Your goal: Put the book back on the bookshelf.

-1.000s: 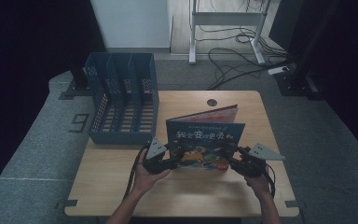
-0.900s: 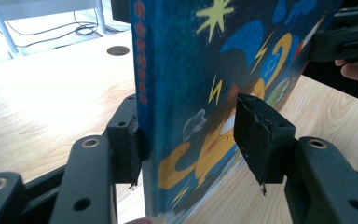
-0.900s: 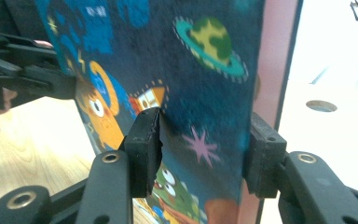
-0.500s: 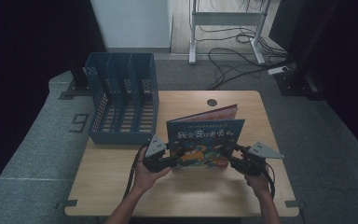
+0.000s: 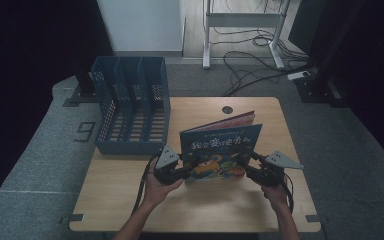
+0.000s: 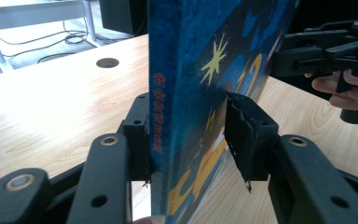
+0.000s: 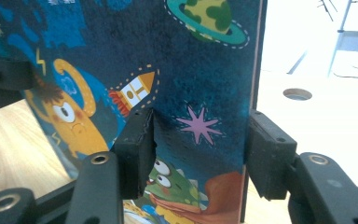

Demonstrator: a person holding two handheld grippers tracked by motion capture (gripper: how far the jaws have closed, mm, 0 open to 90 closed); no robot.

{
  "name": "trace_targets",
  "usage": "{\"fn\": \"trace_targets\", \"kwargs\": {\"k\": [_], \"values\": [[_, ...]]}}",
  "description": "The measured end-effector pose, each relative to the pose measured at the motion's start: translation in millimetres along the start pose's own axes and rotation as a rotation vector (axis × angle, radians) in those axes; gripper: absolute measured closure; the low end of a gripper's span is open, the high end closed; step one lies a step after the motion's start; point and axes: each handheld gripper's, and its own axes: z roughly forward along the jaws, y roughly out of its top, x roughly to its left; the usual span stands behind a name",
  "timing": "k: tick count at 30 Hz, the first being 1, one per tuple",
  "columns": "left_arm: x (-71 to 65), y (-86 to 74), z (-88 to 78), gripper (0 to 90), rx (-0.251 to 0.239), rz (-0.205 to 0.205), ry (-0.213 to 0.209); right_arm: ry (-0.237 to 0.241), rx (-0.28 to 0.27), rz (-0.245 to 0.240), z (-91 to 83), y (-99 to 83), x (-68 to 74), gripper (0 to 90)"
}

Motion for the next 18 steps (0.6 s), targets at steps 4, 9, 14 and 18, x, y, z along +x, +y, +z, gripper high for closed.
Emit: {"fn": "trace_targets", "kwargs": {"k": [4, 9, 14, 18], "values": [[-0.7, 0.4, 0.5, 55.9, -0.011, -0.006, -0.002, -0.015, 0.001, 0.014, 2.3, -0.2, 0.3, 44.3], [-0.5, 4.3, 2.0, 55.0, -0.012, -0.008, -0.007, -0.030, 0.003, 0.008, 4.9, 0.9, 1.7, 43.3], [-1.3, 7.0, 1.3, 56.5, -0.044, -0.012, -0.012, -0.024, -0.002, 0.017, 7.2, 0.8, 1.1, 42.7], [1.3, 7.6, -1.7, 55.5, -0.049, -0.016, 0.002, -0.018, 0.004, 0.013, 12.0, 2.5, 4.1, 42.7]]}}
